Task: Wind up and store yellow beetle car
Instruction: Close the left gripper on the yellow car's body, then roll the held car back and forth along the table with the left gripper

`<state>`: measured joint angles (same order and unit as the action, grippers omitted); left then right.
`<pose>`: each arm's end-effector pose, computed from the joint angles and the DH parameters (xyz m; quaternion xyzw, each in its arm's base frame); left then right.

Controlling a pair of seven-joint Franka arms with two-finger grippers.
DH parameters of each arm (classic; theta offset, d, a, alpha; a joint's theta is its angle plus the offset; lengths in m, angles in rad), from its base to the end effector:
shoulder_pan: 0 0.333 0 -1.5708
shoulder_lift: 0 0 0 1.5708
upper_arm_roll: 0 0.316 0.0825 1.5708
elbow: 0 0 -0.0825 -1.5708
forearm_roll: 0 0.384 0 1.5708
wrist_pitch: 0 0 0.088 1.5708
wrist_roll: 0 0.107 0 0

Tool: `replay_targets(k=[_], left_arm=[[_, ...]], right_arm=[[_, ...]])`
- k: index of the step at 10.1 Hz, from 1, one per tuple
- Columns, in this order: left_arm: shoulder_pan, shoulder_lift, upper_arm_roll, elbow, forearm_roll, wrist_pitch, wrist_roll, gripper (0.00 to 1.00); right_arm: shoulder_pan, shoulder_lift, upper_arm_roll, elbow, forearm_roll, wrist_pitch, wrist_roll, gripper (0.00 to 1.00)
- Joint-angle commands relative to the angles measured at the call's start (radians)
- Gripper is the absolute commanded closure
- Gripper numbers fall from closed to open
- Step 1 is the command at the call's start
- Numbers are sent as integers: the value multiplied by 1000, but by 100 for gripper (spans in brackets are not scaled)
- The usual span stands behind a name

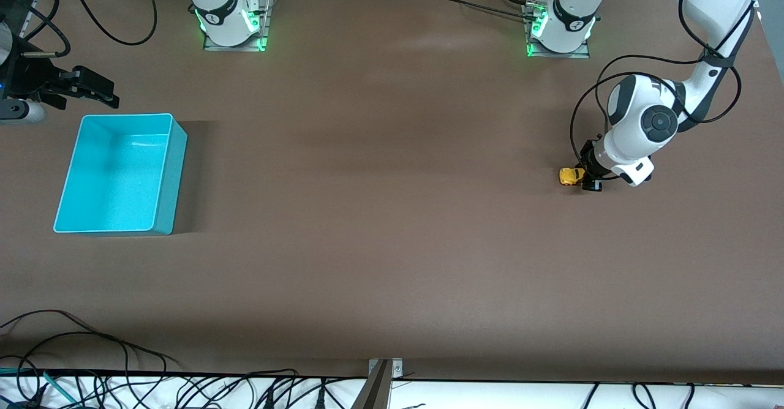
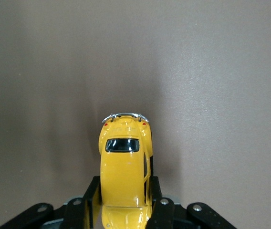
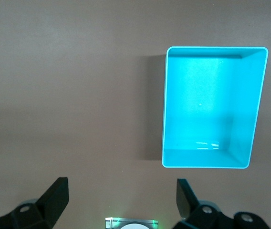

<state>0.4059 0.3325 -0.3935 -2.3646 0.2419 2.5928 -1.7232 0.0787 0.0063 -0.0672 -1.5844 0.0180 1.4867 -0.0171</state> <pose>0.5006 -0.0065 0.1913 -0.7178 -0.6955 0.0247 0.0225 0.5464 0.0085 0.6078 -0.9985 -0.0146 0.0519 0.0089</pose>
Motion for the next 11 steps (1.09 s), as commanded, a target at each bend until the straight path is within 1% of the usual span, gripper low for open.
replay_targets(k=[1, 2, 4, 5, 6, 8, 10, 11], left_arm=[[-2, -29, -8, 19, 42, -2, -39, 100], [-9, -39, -30, 28, 40, -5, -85, 100], [-10, -33, -131, 48, 39, -5, -223, 100], [-12, -23, -174, 48, 39, -5, -254, 100], [-40, -9, -191, 51, 39, -3, -291, 100], [-105, 60, -185, 99, 42, -2, -344, 100], [-107, 118, -183, 126, 43, 6, -342, 100], [-105, 132, -179, 133, 43, 6, -339, 100]], right_arm=[[1, 3, -3, 12, 8, 0, -15, 0], [1, 3, -3, 12, 8, 0, -15, 0], [1, 3, -3, 12, 8, 0, -15, 0], [1, 3, -3, 12, 7, 0, -15, 0], [1, 3, -3, 12, 8, 6, -15, 0], [1, 4, -3, 12, 8, 10, -15, 0], [1, 4, -3, 12, 8, 10, -15, 0], [1, 4, -3, 12, 8, 10, -15, 0]])
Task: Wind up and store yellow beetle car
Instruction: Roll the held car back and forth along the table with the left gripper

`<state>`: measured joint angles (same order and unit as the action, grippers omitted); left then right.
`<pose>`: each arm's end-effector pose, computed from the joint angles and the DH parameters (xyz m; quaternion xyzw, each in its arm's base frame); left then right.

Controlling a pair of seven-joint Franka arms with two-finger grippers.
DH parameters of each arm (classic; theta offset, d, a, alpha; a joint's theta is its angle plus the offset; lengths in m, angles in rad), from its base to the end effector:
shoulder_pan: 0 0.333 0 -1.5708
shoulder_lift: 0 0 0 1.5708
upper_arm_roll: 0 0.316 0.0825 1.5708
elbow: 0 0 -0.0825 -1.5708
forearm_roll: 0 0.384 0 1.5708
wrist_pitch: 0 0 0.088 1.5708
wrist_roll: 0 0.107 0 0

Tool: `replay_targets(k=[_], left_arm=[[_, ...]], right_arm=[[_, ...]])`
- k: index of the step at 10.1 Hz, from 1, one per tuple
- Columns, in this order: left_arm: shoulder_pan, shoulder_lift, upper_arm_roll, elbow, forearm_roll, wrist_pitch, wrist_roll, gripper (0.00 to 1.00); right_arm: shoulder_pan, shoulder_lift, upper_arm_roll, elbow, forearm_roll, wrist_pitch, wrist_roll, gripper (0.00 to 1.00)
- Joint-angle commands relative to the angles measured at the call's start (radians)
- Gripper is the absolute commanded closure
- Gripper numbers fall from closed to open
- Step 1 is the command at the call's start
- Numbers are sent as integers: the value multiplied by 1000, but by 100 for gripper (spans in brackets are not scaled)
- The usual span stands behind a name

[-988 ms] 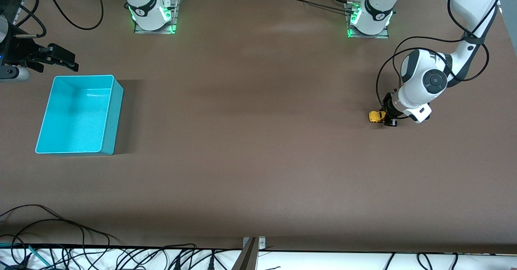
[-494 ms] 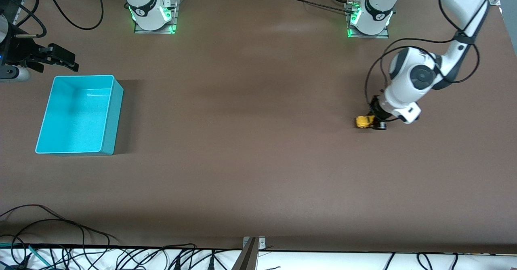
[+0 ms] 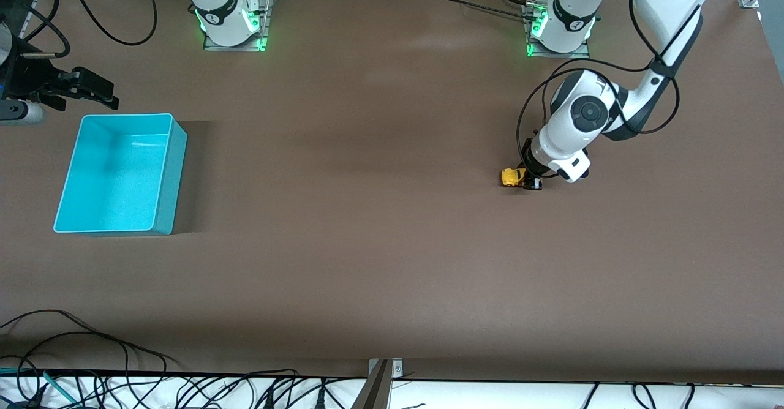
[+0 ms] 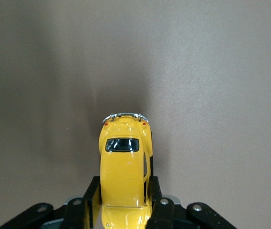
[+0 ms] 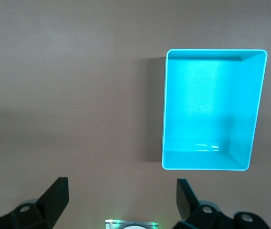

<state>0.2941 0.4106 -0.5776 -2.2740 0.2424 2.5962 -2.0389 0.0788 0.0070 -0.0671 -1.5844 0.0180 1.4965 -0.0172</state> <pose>0.5081 -0.1616 0.2034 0.7018 0.7108 -0.0445 0.0180 0.5477 0.0086 0.6082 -0.9987 -0.0147 0.0474 0.0089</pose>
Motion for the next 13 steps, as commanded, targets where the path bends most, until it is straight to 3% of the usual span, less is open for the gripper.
replay_targets(k=[1, 7, 13], left_arm=[[10, 57, 11, 42, 67, 2, -27, 100], [28, 85, 133, 42, 159, 1, 34, 100], [151, 100, 169, 42, 201, -4, 206, 100]], right_arm=[[1, 4, -3, 12, 8, 1, -15, 0], [-1, 4, -3, 12, 8, 1, -15, 0], [-1, 7, -3, 12, 8, 1, -15, 0]])
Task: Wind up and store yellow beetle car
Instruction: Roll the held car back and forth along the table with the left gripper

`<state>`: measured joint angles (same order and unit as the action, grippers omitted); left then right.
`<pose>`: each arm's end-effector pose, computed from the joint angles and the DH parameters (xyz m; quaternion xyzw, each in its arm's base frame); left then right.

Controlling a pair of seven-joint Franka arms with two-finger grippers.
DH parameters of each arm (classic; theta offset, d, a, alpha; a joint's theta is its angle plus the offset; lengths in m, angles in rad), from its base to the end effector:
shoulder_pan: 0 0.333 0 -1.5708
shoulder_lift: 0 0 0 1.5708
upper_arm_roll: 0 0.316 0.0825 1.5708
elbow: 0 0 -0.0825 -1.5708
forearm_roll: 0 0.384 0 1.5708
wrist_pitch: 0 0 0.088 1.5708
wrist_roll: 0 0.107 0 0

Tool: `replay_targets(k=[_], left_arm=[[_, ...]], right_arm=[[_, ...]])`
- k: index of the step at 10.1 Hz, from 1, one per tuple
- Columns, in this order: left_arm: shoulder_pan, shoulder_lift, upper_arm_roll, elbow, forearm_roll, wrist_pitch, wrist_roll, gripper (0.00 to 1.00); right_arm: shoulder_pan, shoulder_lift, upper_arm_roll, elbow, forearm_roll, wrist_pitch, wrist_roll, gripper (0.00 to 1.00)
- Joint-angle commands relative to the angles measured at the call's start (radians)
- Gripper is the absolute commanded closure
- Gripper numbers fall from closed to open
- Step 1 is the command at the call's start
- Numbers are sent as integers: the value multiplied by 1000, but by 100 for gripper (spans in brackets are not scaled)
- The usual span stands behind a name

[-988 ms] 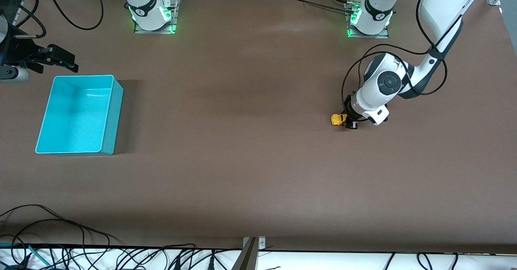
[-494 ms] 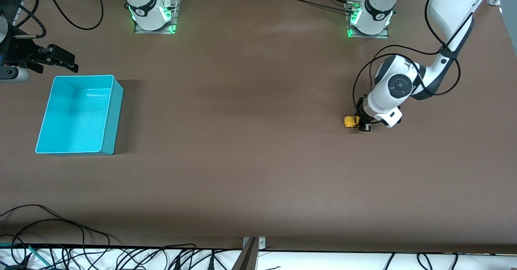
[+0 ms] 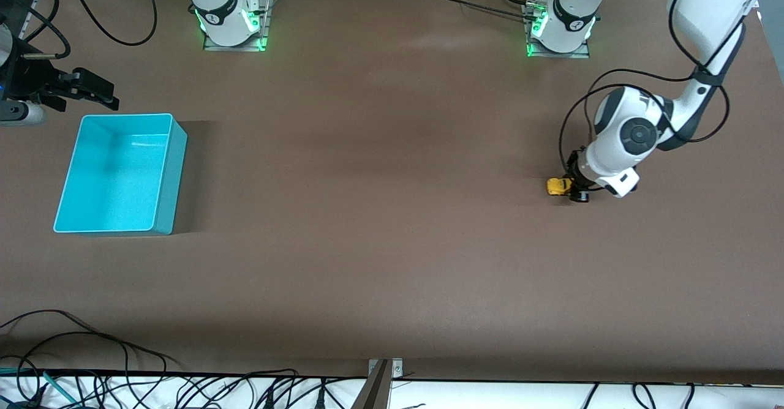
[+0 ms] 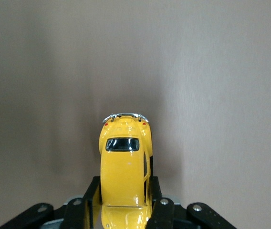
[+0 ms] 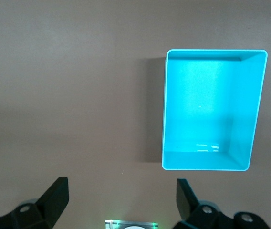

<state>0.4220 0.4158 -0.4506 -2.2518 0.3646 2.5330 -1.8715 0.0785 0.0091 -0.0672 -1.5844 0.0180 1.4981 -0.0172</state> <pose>0.5300 -0.0268 0.1893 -0.7102 -0.7032 0.0128 0.0328 0.5485 0.0084 0.6071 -0.9987 -0.0144 0.0476 0.0088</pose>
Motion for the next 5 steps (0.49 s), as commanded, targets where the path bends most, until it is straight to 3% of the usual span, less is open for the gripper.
replay_targets(k=[1, 5], left_arm=[[35, 100, 53, 20, 94, 59, 57, 100], [78, 109, 70, 20, 181, 59, 61, 100]], right_arm=[[1, 6, -3, 12, 8, -1, -15, 0], [0, 6, -3, 12, 8, -2, -15, 0]])
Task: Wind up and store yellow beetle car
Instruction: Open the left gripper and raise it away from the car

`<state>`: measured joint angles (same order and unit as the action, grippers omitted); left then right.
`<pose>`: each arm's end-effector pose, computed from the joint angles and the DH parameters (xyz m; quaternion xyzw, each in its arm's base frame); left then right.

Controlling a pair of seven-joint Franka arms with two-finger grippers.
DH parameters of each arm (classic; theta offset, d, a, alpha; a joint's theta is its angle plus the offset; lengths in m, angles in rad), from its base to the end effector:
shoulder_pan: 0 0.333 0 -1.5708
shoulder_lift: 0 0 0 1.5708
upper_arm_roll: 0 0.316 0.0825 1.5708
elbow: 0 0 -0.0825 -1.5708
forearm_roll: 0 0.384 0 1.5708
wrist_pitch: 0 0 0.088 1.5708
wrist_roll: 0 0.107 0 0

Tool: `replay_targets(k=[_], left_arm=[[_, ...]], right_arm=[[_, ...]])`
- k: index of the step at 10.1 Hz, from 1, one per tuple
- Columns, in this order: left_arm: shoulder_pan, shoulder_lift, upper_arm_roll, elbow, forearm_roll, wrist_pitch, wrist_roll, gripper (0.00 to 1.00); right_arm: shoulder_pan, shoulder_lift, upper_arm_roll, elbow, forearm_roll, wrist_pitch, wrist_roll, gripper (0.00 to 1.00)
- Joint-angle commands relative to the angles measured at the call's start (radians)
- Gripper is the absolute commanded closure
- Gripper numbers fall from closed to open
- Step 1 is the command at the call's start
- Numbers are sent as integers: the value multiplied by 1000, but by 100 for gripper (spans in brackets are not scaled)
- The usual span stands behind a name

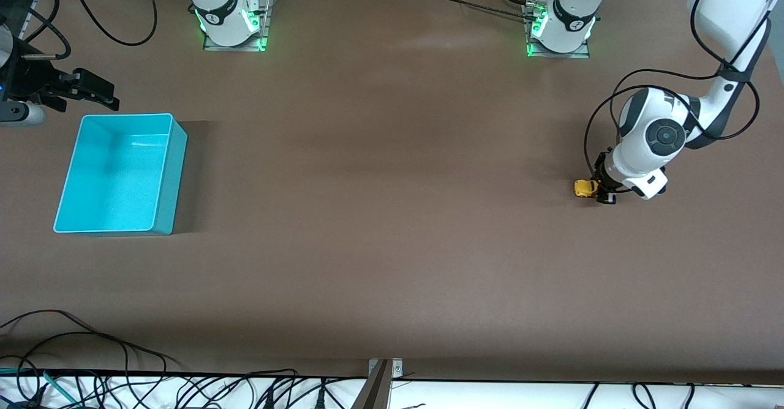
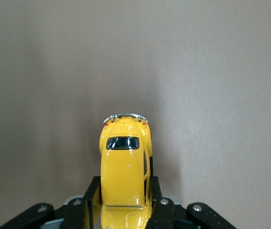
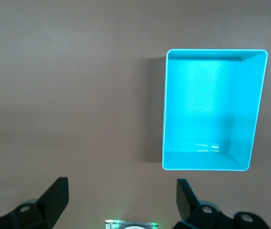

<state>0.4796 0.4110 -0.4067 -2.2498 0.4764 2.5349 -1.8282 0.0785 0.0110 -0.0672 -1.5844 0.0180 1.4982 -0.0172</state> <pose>0.5302 0.0265 0.1883 -0.7230 -0.6885 -0.0165 0.0542 0.5490 0.0084 0.6061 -0.9987 -0.0144 0.0485 0.0088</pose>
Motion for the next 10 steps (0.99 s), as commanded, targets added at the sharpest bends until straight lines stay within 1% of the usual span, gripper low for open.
replay_targets(k=[1, 3, 4, 5, 6, 7, 9, 10], left_arm=[[25, 114, 26, 18, 70, 59, 21, 100], [30, 109, 25, 18, 70, 58, 26, 100], [34, 104, 25, 27, 70, 56, 26, 86], [45, 101, 22, 32, 68, 54, 24, 55], [45, 92, 20, 39, 65, 51, 20, 17], [45, 85, 16, 47, 57, 35, 17, 0], [44, 78, 9, 76, 50, -10, 14, 0], [44, 75, 2, 76, 39, -11, 14, 0]], right_arm=[[0, 6, -3, 12, 8, -1, -15, 0], [0, 4, -3, 12, 8, -3, -15, 0], [0, 6, -3, 12, 8, -3, -15, 0], [1, 6, -3, 12, 8, -3, -15, 0], [1, 6, -3, 12, 8, -3, -15, 0], [1, 6, -3, 12, 8, -3, -15, 0], [0, 6, -3, 12, 8, -1, -15, 0], [1, 6, -3, 11, 8, -3, -15, 0]])
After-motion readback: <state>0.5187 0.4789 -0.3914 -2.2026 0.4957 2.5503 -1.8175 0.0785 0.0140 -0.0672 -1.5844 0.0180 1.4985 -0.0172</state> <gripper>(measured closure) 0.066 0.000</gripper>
